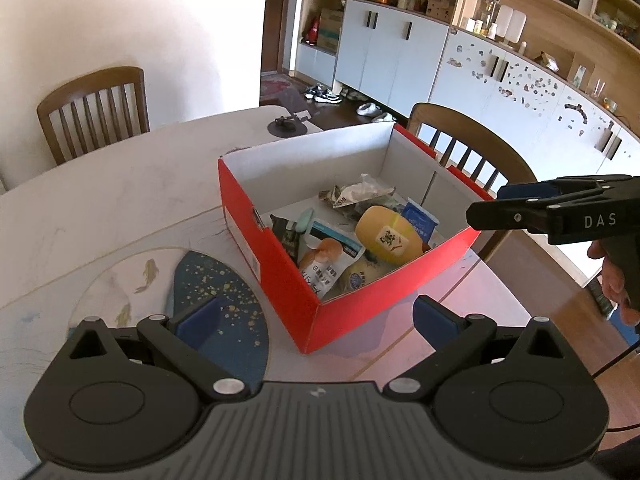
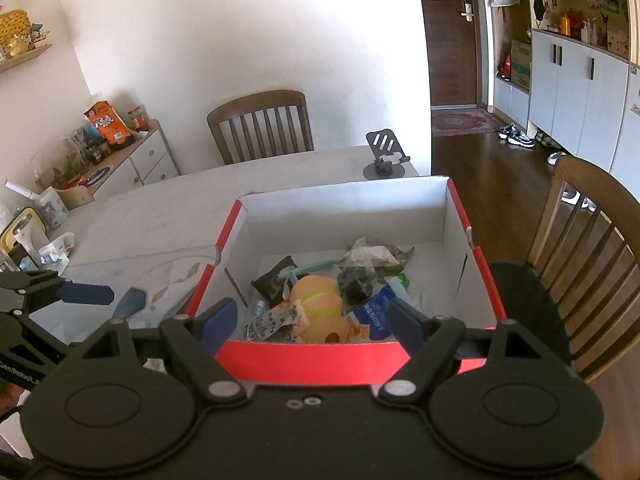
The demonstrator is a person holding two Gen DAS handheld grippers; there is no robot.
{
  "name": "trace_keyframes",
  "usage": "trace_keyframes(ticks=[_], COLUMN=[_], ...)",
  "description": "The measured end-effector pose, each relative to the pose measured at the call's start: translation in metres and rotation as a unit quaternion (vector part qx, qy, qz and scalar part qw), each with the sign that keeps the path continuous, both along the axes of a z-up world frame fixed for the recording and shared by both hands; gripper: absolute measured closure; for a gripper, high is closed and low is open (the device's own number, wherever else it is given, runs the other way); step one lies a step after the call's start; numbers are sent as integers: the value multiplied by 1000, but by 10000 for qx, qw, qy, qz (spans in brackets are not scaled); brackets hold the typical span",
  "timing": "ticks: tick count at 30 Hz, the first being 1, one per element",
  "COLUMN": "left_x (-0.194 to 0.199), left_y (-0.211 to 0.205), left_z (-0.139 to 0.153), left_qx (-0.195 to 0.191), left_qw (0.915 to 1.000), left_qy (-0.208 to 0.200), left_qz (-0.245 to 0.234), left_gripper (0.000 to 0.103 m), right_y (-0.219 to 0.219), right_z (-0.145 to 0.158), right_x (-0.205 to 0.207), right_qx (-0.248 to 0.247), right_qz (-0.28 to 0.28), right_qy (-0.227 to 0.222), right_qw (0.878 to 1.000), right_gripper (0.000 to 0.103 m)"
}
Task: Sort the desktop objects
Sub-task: 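Withdraw both grippers from the box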
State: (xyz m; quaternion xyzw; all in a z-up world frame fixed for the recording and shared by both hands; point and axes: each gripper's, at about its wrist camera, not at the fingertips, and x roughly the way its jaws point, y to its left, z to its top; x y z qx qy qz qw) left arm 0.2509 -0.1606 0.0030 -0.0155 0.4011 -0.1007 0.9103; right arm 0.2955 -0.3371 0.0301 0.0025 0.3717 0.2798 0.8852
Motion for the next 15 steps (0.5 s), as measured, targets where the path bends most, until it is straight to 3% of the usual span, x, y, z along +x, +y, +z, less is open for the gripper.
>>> trace_keyframes(ticks=[6,15], left_x=[-4,-9], left_y=[-4,-7], left_z=[3,1], left_qx=[118,-26], left_qw=[9999,10000], left_qy=[-48,3], left_qz=[5,2], left_gripper=[0,0], right_y=[2,1], right_z=[-2,-3], right_x=[-7,-12], right_qx=[-32,-49], right_qz=[18,14], right_qy=[23,40], right_qw=[10000,10000], right_gripper=[21,21])
